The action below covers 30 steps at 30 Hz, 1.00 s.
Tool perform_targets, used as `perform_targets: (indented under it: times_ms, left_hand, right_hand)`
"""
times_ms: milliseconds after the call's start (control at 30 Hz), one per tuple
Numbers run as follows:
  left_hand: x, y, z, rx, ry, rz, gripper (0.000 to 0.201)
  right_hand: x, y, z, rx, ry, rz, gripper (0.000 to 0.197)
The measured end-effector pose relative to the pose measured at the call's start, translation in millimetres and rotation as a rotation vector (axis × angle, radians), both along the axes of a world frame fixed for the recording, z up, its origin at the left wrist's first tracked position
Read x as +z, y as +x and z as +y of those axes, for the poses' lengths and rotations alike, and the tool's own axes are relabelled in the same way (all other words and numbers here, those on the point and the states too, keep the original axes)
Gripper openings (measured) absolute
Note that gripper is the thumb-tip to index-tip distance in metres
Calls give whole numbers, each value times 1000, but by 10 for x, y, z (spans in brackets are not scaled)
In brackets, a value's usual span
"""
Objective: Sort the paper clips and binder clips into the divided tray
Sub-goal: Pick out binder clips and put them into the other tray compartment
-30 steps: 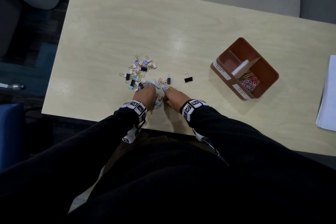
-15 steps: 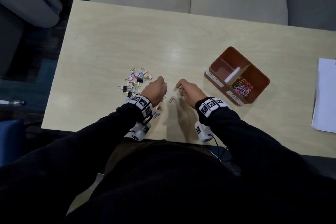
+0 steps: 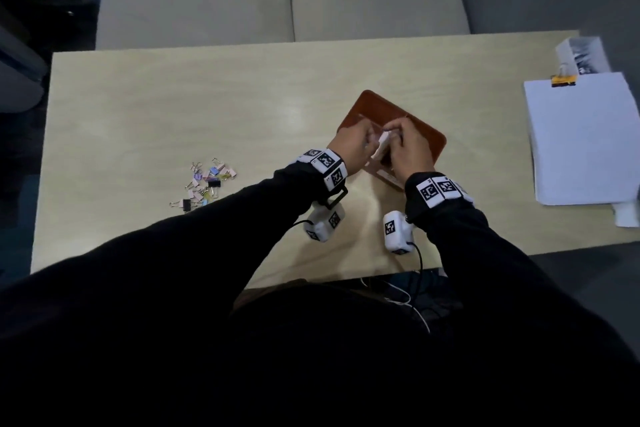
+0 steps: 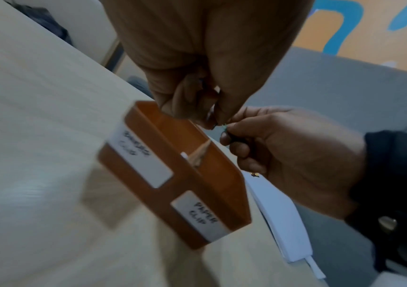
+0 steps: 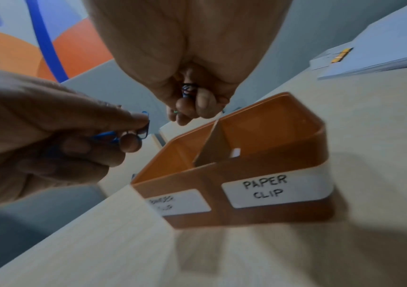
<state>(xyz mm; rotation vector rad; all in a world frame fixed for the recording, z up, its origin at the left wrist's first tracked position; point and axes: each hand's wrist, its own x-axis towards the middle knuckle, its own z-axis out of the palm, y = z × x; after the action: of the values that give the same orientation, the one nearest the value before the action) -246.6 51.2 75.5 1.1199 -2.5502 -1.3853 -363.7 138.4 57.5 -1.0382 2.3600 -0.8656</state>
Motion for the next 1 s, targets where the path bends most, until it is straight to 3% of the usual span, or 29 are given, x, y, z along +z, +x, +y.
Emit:
perform_targets:
  times_ms: [200,367,533,833,1000]
  left_hand:
    - [-39,-540,154,-72,-30,-107,21]
    - [-54,-691,218,-118,-79,-191,32]
    - [-60,-649,221,-135,-46,-175,32]
    - [-50,-141,62,43,-39,-18,22]
    - [-277,492,-108,122,-89,-82,19]
  right_hand:
    - [-93,-300,99,-200,76,36,25]
    - [-178,-408,99,-176,266,-6,28]
    - [-215,-385,146,-123,320,7,29]
    - [-35,-61,53,2,77,147,25]
    - [-56,303,-177,244,-57,137,25]
